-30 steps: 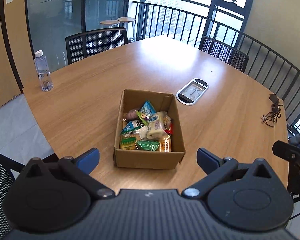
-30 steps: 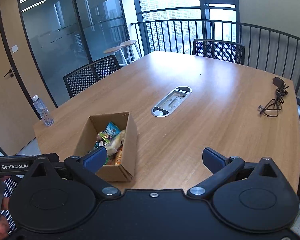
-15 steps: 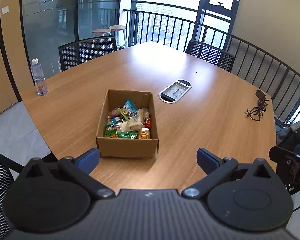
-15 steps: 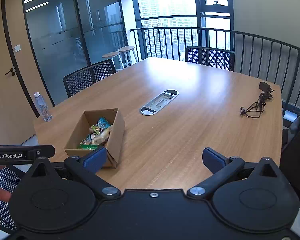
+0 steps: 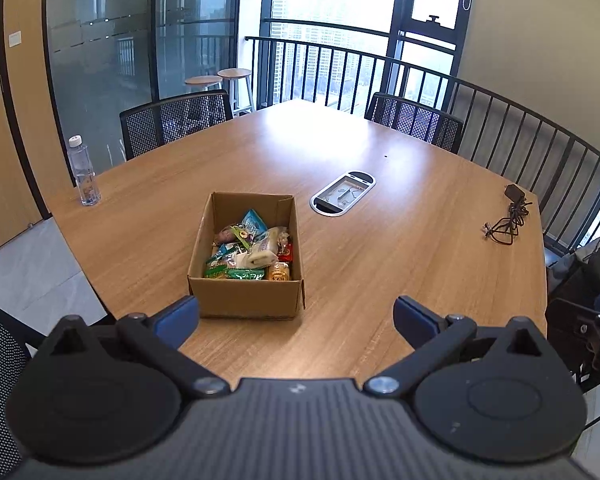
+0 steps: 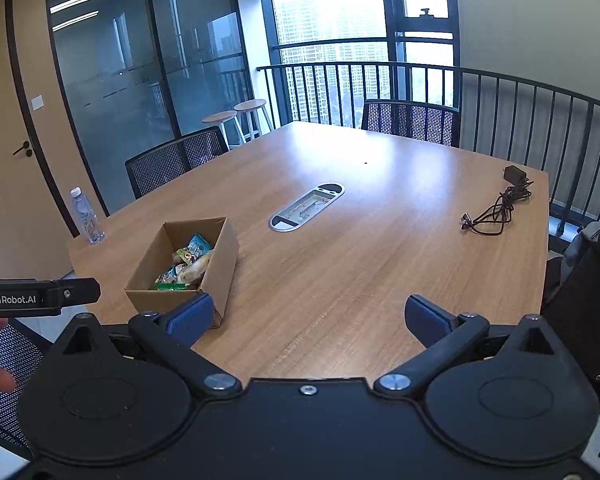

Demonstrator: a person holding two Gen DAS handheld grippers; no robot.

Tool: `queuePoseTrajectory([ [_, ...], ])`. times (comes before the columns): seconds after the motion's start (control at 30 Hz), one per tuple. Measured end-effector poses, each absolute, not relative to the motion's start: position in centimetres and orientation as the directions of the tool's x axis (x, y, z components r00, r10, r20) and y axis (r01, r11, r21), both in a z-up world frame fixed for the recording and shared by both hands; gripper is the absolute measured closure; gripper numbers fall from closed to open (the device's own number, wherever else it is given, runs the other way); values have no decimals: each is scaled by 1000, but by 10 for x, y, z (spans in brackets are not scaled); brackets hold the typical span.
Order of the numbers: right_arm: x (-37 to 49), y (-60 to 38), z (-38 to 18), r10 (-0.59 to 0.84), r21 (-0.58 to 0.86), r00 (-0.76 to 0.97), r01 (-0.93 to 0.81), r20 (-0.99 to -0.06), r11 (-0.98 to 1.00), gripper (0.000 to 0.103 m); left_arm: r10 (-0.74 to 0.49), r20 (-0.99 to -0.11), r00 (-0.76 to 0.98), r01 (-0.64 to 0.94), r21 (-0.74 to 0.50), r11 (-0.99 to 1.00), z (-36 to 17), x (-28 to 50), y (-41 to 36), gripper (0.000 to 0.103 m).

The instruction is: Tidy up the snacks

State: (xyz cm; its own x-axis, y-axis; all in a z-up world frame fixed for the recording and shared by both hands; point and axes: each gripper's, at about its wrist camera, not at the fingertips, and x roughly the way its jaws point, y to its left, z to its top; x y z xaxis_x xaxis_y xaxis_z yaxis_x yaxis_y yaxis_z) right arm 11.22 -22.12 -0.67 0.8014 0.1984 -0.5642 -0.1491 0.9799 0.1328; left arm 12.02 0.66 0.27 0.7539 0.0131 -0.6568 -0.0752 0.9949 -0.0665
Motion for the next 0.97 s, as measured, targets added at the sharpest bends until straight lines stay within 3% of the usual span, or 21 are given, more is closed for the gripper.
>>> queuePoseTrajectory([
  [0.97, 112, -216, -8, 202, 137, 801, -151, -564, 979, 0, 41, -639, 768, -93, -48, 994, 7, 119, 12, 0],
])
